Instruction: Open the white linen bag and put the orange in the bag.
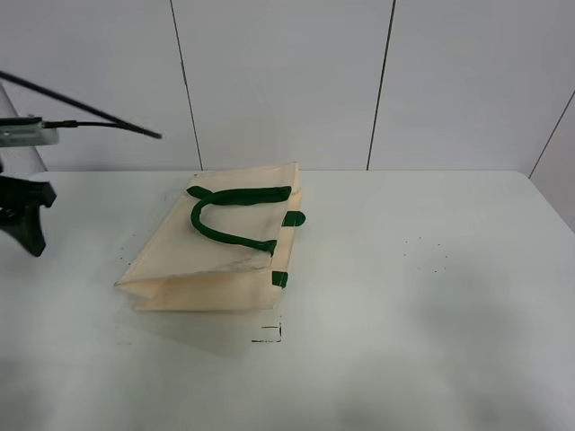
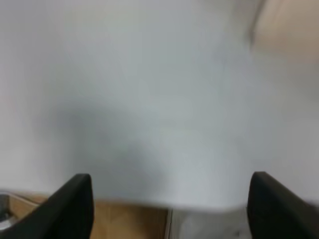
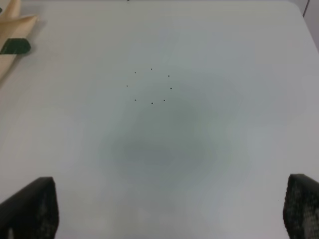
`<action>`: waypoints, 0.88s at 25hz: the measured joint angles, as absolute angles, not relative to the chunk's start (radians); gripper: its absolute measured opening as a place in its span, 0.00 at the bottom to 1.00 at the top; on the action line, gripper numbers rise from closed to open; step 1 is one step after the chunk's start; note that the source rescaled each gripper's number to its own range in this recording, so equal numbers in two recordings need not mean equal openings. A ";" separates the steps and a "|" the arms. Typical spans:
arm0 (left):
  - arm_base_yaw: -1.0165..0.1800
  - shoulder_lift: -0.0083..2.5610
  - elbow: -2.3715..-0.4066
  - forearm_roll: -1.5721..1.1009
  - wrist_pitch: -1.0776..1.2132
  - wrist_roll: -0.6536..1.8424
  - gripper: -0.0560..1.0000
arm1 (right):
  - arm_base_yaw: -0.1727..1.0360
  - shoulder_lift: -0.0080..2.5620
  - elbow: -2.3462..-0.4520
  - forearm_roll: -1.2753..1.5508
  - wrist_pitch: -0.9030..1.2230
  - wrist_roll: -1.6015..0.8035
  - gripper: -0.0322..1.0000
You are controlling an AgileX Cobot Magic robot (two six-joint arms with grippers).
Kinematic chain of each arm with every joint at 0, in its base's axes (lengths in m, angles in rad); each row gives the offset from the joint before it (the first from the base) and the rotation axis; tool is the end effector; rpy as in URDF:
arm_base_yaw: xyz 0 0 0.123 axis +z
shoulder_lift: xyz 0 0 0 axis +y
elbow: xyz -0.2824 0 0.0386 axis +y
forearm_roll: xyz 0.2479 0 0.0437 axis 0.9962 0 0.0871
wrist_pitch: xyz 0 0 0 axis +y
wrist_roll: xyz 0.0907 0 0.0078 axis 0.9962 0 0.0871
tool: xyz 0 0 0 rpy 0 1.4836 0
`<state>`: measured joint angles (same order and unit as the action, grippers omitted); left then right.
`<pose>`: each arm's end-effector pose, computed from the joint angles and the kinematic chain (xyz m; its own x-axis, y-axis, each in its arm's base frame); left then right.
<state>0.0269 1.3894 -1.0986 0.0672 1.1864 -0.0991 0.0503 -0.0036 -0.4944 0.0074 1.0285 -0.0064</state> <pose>0.2531 0.0125 0.2891 -0.9777 -0.1000 -0.1846 -0.1105 0.9927 0.0477 -0.0035 0.0004 0.2782 -0.4282 -0.0241 -0.9033 -0.0571 0.9984 0.0004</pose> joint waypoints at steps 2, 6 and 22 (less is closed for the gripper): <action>0.027 1.238 -0.985 0.069 1.186 -0.099 0.86 | 0.050 -0.004 -0.494 0.007 1.029 -0.006 1.00; 0.027 0.963 -0.775 0.071 1.181 -0.091 0.86 | 0.050 -0.004 -0.494 0.007 1.029 -0.006 1.00; 0.027 0.073 -0.495 0.071 1.067 -0.063 0.86 | 0.050 -0.004 -0.494 0.007 1.029 -0.006 1.00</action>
<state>0.0269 0.0732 -0.4948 0.0707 1.0670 -0.0630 0.0503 -0.0036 -0.4944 0.0074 1.0285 -0.0064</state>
